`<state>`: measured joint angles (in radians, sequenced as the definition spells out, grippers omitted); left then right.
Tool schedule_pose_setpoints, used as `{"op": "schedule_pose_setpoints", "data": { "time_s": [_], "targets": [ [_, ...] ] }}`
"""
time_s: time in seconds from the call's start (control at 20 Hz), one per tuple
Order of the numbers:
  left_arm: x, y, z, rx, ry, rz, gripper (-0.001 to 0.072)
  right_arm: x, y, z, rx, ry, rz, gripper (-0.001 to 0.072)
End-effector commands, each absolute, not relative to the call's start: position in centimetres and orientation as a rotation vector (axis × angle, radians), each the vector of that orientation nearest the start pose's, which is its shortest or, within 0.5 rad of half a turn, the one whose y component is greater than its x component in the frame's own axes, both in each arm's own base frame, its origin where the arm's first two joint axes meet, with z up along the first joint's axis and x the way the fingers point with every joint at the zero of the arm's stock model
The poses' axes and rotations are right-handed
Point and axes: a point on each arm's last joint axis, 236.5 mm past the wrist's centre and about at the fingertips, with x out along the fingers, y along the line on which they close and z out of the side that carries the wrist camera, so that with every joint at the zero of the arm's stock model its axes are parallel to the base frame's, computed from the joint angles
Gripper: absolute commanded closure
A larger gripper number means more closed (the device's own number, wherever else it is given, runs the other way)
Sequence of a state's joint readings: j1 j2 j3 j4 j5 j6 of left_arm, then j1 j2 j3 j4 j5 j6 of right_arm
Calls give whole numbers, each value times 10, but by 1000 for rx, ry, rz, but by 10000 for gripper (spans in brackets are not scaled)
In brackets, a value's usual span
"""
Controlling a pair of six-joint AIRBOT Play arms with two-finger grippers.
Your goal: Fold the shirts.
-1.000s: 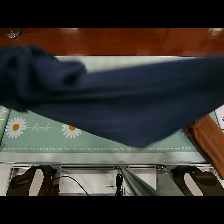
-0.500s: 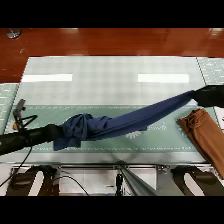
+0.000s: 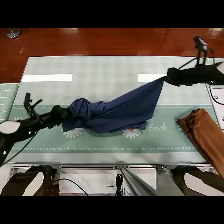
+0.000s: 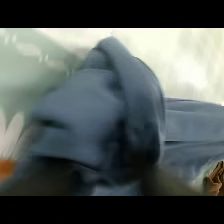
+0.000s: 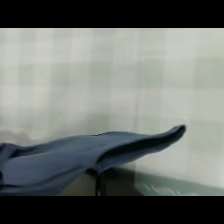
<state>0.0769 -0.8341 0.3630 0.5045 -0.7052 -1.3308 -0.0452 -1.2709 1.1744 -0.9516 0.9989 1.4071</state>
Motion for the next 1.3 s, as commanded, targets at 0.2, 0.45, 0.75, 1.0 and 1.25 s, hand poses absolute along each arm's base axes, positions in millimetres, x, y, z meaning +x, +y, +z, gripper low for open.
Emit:
{"op": "schedule_pose_setpoints", "data": {
  "time_s": [0.2,0.45,0.75,1.0,1.25],
  "targets": [
    [338,-74,17,-801,1184,-356,4,467,52,72,704,1023,227,82],
    [293,66,7,-709,1260,105,4,377,-70,46,469,1218,-22,87],
    [262,-19,-44,-976,1315,-134,5,306,5,-24,677,1256,95,87],
    [245,-24,-77,-968,1367,-102,5,282,54,-35,566,1321,220,87],
    [261,-24,-77,-1022,1313,-86,5,292,67,-35,551,1292,220,87]
  ]
}}
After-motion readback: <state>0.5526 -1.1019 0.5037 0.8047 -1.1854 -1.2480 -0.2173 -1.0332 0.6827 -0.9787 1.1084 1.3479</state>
